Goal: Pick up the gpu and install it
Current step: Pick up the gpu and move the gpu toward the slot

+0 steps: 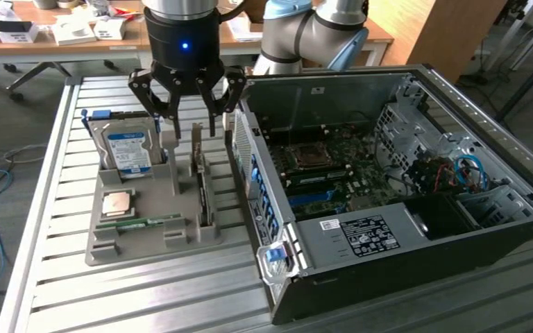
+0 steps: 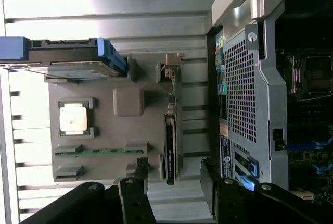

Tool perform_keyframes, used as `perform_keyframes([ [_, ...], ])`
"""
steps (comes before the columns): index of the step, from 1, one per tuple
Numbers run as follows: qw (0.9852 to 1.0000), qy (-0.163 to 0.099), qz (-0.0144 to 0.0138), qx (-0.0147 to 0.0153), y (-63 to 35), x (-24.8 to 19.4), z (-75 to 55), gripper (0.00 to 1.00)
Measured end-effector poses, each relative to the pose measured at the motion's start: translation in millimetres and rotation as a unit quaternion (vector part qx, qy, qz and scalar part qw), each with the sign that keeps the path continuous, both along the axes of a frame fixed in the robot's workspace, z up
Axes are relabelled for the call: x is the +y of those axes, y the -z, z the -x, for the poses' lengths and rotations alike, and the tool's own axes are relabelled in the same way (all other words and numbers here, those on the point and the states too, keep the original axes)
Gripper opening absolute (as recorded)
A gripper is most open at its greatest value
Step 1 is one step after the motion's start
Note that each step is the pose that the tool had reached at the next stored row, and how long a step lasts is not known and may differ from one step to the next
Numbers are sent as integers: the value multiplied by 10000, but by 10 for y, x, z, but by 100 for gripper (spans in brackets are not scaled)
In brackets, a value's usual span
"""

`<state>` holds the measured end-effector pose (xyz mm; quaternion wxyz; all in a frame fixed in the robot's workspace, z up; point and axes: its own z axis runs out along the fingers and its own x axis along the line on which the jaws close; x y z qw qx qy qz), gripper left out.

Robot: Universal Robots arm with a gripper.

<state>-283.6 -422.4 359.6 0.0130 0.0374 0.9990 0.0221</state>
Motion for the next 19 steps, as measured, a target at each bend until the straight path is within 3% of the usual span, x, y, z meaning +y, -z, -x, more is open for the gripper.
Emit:
perform_keyframes([
  [19, 10000, 0, -1, 0, 43, 0, 0, 53],
])
